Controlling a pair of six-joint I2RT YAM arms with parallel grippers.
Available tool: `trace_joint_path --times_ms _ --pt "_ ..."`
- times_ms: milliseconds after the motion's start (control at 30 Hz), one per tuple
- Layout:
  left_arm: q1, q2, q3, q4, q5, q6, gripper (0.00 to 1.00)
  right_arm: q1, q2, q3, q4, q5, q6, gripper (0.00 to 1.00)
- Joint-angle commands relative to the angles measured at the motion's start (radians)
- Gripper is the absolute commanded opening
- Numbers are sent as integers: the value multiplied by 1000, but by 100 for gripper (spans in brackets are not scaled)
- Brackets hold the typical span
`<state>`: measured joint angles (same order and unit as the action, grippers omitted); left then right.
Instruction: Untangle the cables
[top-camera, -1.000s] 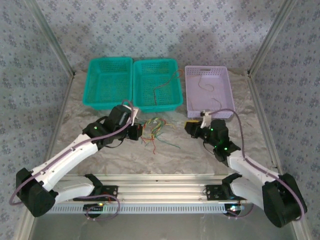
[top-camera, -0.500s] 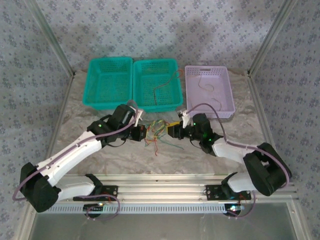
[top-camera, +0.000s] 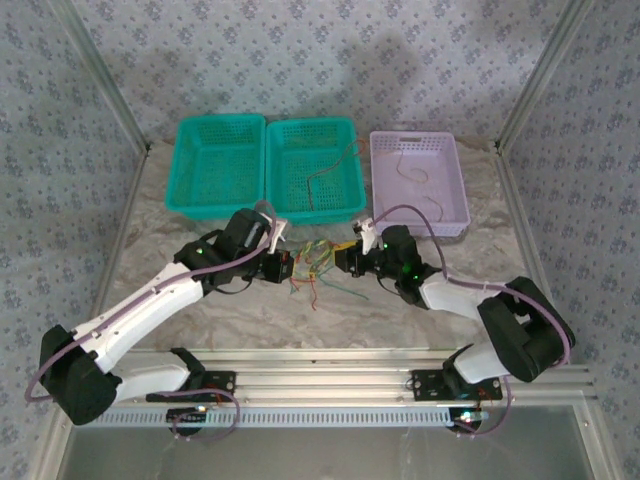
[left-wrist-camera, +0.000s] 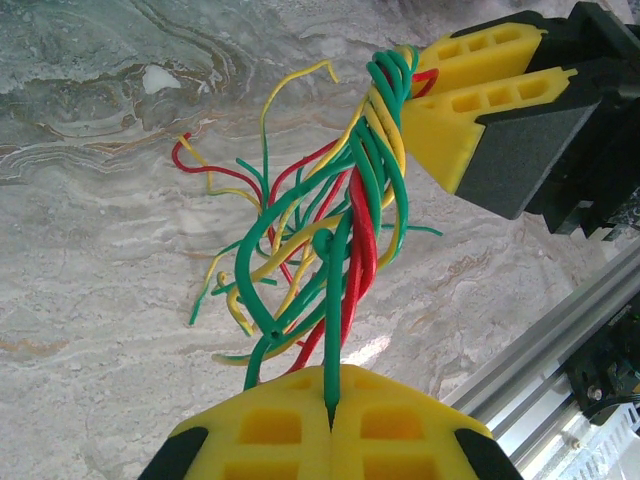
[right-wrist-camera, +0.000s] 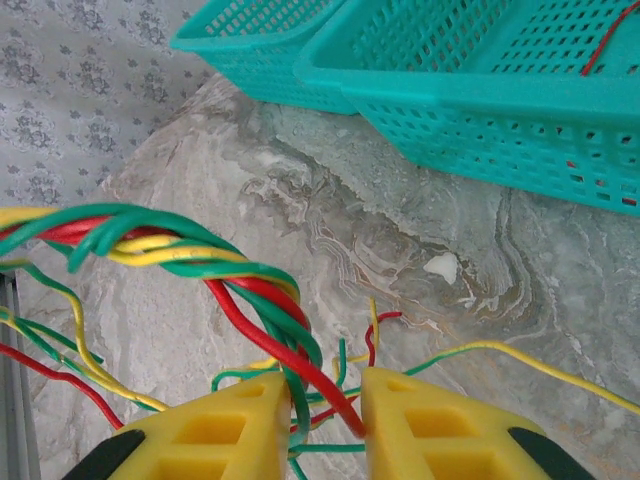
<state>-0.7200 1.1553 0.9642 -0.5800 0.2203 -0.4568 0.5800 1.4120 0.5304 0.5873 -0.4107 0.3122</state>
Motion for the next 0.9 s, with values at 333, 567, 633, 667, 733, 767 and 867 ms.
trace_joint_path --times_ms 333,567,633,667,733,767,867 --pt "5 12 36 -21 -17 26 0 -17 -37 9 11 -13 -7 17" --pt "8 22 31 -13 -14 23 0 -25 -50 -6 40 -35 12 9" --pt "7 24 34 -15 -14 26 0 -25 -51 -7 44 -43 15 1" --pt "7 27 36 -18 -15 26 0 -24 -54 -9 41 -43 15 0" --pt "9 28 39 -26 -23 29 0 -27 -71 -15 23 -31 4 0" --pt "10 28 43 -39 -35 31 0 -30 -86 -19 0 -2 -5 0" --pt "16 22 64 -88 -79 49 0 -59 -128 -19 -113 143 -2 0"
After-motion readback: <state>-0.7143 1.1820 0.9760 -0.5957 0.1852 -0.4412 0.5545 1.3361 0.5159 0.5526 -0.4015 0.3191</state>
